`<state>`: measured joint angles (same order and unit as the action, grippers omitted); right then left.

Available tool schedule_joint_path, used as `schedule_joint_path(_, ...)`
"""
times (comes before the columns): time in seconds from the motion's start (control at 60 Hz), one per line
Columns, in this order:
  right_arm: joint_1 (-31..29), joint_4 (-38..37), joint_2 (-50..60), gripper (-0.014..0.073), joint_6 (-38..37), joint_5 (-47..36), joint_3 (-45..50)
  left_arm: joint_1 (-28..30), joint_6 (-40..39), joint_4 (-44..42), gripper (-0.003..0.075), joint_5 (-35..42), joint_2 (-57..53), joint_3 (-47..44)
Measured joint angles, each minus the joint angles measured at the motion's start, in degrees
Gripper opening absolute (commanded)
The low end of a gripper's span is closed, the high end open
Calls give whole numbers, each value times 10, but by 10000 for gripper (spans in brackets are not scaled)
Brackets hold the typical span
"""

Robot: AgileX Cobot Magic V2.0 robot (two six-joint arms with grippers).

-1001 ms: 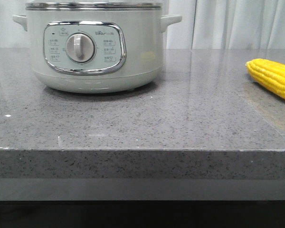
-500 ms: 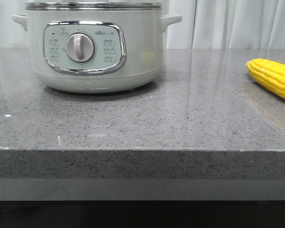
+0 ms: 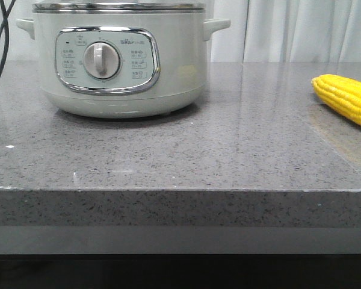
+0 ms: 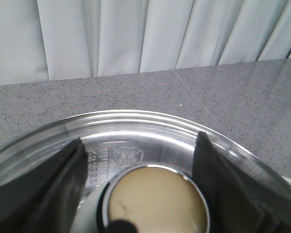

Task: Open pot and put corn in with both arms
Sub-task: 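Lift the glass lid off the pot with the left gripper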

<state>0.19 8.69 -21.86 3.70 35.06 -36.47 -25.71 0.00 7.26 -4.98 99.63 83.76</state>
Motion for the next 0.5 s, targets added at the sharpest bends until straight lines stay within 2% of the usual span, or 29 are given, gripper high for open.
schedule_joint_path(0.217, 0, 0, 0, 552, 0, 0, 0, -3, 7, -3, 237, 3, 0, 1)
schedule_joint_path(0.5, 0, 0, 0, 552, 0, 0, 0, -3, 7, -3, 207, 5, 0, 1)
